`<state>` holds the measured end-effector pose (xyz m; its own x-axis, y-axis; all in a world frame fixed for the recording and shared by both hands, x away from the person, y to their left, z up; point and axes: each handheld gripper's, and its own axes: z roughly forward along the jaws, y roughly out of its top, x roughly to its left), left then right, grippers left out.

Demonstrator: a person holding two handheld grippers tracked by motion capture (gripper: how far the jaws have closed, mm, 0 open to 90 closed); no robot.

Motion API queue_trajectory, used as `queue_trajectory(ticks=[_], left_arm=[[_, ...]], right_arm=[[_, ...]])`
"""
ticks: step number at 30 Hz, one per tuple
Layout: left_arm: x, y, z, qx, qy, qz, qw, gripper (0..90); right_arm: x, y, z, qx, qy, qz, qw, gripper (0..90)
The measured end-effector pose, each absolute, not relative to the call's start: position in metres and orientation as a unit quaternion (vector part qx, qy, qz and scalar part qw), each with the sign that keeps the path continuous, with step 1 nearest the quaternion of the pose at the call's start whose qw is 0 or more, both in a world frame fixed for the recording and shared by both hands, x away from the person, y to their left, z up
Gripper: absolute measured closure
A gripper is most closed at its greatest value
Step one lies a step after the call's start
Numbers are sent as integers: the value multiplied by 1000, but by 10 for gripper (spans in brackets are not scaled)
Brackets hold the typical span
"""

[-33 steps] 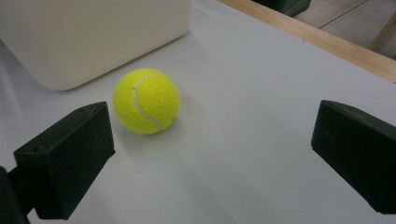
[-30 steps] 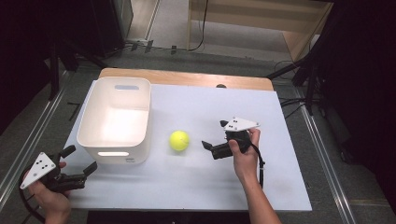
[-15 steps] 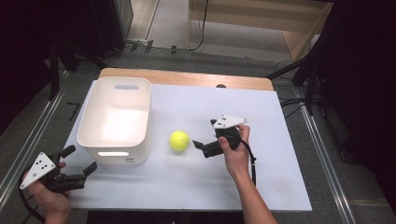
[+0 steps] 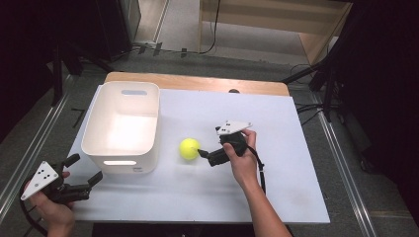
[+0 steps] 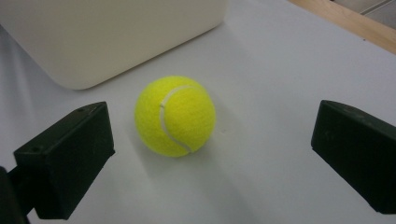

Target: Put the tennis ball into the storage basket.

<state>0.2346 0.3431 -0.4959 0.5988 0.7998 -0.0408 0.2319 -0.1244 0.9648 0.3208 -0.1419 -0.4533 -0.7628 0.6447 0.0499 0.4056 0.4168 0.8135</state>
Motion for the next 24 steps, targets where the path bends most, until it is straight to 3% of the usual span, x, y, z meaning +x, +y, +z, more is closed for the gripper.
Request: queue_trajectory(ticks=[24], left_arm=[[234,343,-496,703,368,256,552,0]], right_arm=[[334,-115,-462,301,851,417,109,0]])
